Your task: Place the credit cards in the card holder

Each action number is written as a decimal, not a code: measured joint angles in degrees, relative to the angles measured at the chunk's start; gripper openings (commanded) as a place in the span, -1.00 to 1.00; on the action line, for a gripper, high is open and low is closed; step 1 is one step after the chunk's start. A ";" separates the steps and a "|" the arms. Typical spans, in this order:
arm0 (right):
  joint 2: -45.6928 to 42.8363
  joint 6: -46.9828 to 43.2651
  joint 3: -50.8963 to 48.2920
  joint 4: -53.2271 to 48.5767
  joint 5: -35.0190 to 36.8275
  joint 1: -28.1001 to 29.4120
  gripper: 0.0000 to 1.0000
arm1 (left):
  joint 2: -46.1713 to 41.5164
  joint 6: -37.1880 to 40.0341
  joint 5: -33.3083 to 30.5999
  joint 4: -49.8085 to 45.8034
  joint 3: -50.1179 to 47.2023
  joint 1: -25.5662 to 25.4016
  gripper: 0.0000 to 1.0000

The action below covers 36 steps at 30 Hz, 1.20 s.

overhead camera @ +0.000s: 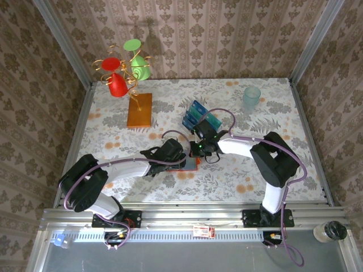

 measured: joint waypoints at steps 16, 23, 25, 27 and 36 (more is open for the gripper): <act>0.79 3.30 -1.62 4.39 -2.62 0.17 -0.99 | 0.04 2.21 0.15 1.70 -0.98 0.00 0.49; 0.81 4.63 -2.12 5.84 -3.28 0.24 -0.99 | 1.16 3.04 0.17 2.27 -1.51 0.00 0.46; 0.81 5.03 -2.16 5.95 -3.32 0.28 -0.99 | 1.49 3.10 0.17 2.38 -1.73 -0.02 0.44; 0.81 5.27 -2.25 6.25 -3.48 0.28 -0.98 | 1.90 3.28 0.09 2.49 -1.79 -0.02 0.41; 0.76 5.88 -2.25 6.67 -3.85 0.26 -0.62 | 2.29 3.56 -0.48 3.10 -1.88 -0.22 0.22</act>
